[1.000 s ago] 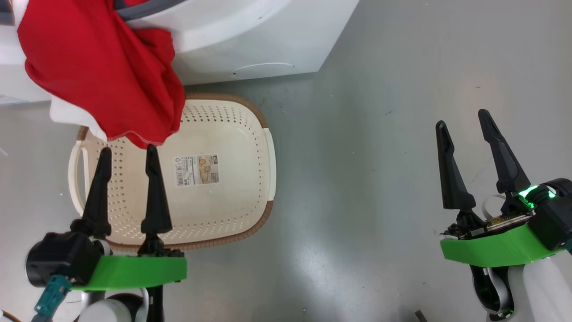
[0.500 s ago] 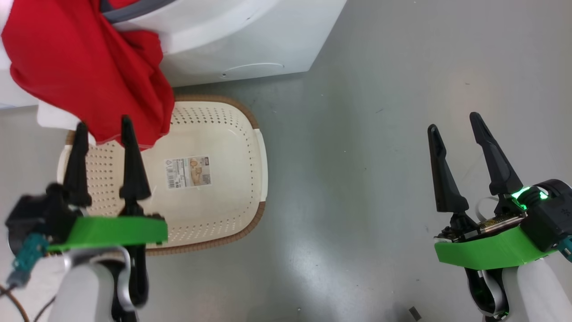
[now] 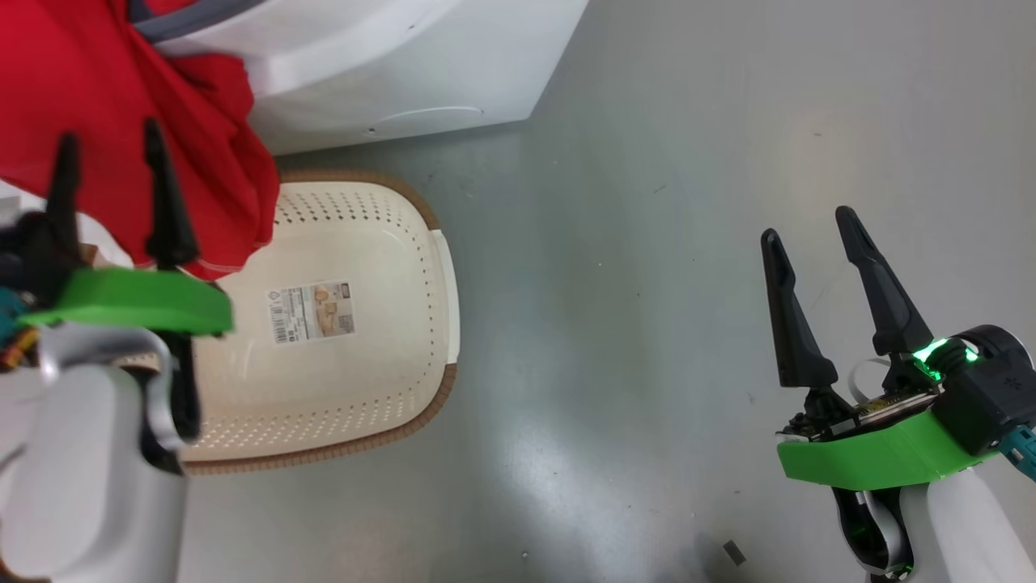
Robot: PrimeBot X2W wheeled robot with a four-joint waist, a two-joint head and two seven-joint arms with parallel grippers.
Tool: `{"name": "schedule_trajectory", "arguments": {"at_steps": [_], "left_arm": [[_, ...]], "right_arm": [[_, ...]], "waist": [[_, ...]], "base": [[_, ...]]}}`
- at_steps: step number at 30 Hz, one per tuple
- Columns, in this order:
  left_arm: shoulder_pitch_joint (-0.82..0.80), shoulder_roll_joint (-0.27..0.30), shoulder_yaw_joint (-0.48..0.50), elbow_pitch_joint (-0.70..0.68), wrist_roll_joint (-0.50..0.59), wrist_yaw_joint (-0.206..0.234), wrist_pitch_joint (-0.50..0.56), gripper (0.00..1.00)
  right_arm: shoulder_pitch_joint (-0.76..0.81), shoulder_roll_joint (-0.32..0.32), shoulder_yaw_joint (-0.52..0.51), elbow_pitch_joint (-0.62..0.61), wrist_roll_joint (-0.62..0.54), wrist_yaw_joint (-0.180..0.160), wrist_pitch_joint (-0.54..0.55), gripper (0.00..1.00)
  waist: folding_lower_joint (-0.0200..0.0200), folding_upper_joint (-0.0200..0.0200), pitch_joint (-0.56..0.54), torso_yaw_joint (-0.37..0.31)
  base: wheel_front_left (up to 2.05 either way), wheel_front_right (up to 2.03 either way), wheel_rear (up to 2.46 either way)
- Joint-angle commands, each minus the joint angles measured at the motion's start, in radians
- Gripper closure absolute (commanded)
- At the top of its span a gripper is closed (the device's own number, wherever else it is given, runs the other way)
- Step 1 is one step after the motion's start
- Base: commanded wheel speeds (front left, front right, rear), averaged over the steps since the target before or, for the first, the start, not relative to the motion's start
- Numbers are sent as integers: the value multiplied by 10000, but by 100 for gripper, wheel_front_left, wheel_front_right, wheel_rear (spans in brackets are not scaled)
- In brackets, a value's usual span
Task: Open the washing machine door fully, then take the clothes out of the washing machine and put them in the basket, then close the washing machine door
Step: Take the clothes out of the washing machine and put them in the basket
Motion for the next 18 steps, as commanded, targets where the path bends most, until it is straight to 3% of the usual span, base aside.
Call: {"name": "schedule_trajectory", "arguments": {"at_steps": [1,18], "left_arm": [[-155,459,354,-2,104,4,-114,0],[-2492,981,582,3863,-133,-201,-650,0]], "right_arm": [[49,-64,271,-185,86,63,-63,0],[-164,-64,485,-144,141,63,-63,0]], "waist": [[0,0,49,-58],[0,0,300,-254]], "base": [[0,0,0],[0,0,0]]}}
